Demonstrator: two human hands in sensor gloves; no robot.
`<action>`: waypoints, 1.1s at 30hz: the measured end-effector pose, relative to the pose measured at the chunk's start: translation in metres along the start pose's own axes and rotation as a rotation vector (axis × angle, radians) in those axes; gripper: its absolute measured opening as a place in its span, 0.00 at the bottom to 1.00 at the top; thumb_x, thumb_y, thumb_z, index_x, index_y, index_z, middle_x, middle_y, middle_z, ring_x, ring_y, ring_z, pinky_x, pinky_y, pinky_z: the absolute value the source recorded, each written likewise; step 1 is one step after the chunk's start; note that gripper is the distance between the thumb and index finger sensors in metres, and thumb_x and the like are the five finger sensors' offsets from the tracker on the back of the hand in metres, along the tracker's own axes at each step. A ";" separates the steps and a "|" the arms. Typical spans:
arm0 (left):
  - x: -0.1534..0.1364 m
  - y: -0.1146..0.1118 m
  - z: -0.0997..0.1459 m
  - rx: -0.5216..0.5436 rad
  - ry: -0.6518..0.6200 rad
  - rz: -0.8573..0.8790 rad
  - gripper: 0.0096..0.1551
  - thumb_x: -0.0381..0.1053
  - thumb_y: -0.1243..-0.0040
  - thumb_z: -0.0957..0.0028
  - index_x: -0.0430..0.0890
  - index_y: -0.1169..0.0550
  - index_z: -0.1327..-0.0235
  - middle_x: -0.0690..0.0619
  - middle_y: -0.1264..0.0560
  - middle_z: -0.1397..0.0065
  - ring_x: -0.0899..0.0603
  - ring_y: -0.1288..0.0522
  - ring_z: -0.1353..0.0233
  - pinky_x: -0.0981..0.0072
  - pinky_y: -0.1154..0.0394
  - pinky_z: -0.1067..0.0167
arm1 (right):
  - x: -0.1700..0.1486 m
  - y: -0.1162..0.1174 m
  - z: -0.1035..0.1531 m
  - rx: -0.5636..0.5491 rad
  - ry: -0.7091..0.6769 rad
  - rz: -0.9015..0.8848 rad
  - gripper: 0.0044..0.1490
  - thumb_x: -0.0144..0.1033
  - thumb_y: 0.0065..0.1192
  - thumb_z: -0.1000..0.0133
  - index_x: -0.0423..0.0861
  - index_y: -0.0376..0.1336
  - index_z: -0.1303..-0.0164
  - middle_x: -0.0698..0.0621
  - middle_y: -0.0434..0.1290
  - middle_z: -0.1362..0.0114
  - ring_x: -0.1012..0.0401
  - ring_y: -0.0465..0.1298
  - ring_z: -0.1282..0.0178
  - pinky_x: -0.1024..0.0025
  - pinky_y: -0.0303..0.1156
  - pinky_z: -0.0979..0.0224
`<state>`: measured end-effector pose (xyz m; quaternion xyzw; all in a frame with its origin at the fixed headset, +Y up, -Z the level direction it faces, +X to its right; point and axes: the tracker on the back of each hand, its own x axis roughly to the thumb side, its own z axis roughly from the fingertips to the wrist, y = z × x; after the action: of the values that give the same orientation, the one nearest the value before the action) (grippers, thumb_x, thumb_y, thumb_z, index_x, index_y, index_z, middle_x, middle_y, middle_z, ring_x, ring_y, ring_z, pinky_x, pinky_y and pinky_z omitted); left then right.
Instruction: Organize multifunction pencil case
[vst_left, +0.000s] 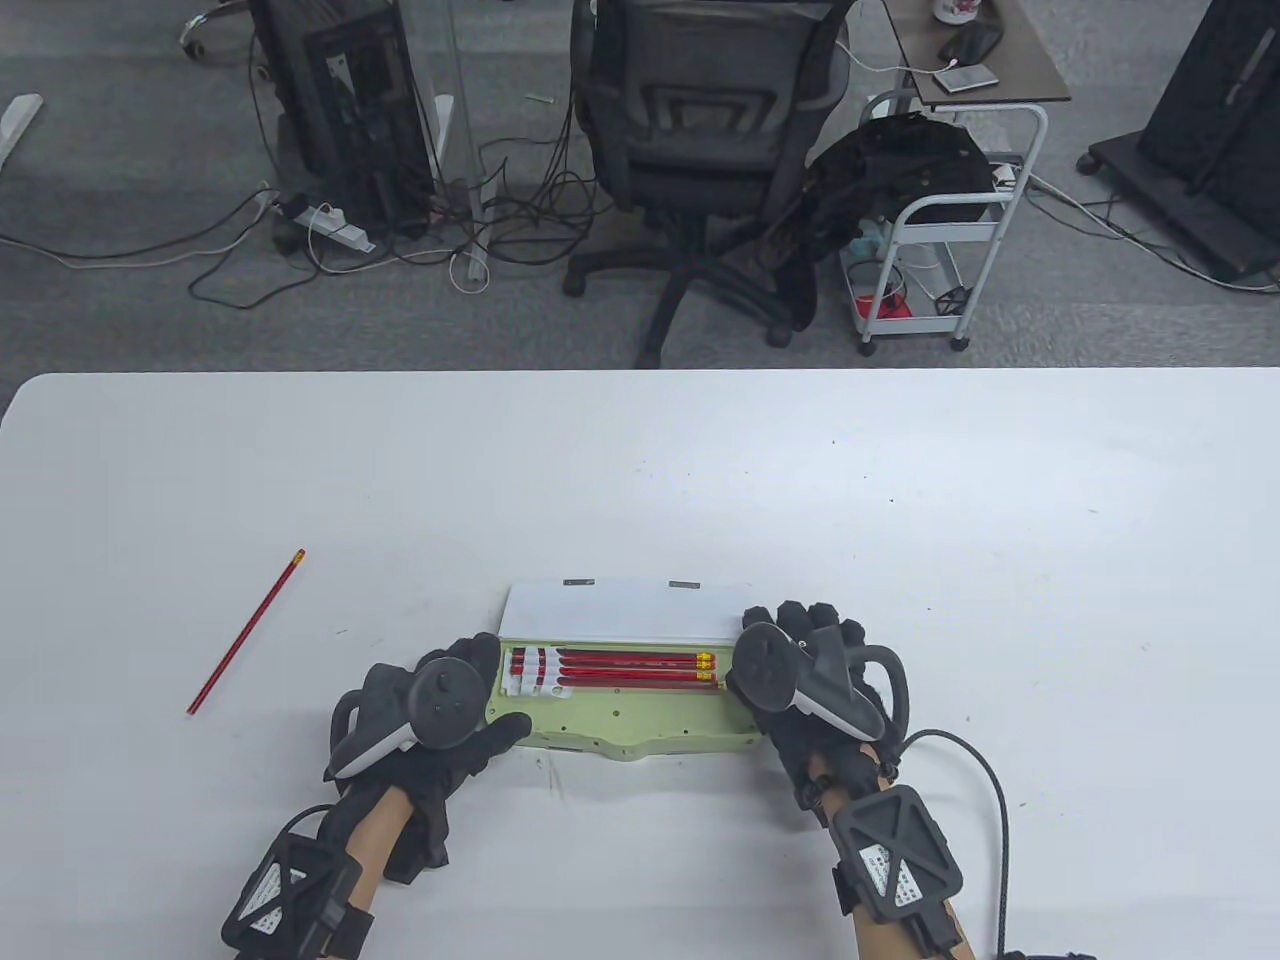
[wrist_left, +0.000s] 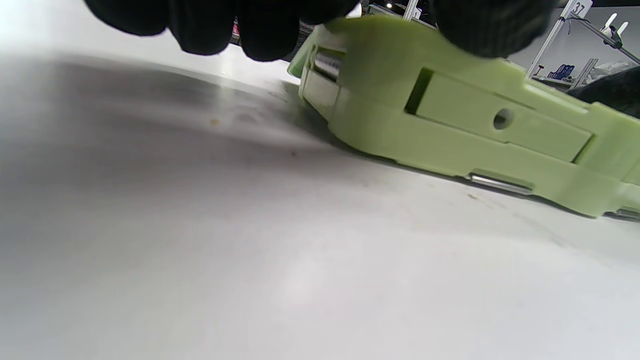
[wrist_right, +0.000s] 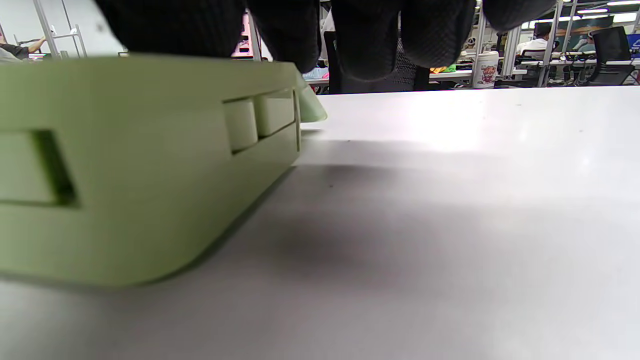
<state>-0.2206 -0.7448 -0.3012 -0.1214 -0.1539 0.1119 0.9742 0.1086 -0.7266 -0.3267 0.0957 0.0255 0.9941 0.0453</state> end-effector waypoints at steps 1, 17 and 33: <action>0.000 0.000 0.000 -0.001 0.000 -0.001 0.55 0.67 0.49 0.48 0.37 0.48 0.16 0.32 0.40 0.13 0.21 0.39 0.19 0.23 0.40 0.30 | 0.000 0.000 -0.001 -0.001 -0.004 0.009 0.46 0.50 0.57 0.47 0.40 0.56 0.20 0.28 0.57 0.19 0.27 0.59 0.22 0.26 0.57 0.25; 0.001 0.000 -0.001 -0.002 -0.001 -0.004 0.56 0.67 0.49 0.49 0.37 0.48 0.16 0.31 0.40 0.13 0.21 0.39 0.19 0.23 0.40 0.30 | 0.017 0.001 0.000 0.005 -0.018 0.050 0.58 0.55 0.54 0.47 0.31 0.46 0.17 0.24 0.49 0.18 0.25 0.55 0.21 0.26 0.55 0.25; -0.001 0.001 -0.001 -0.014 0.006 0.003 0.56 0.67 0.49 0.49 0.38 0.48 0.16 0.31 0.42 0.13 0.20 0.40 0.18 0.23 0.40 0.30 | 0.005 0.001 0.013 0.285 -0.133 -0.056 0.68 0.60 0.53 0.48 0.26 0.34 0.17 0.22 0.39 0.18 0.23 0.46 0.20 0.24 0.48 0.25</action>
<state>-0.2210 -0.7440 -0.3027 -0.1288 -0.1513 0.1121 0.9736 0.1058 -0.7267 -0.3127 0.1660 0.1658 0.9702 0.0606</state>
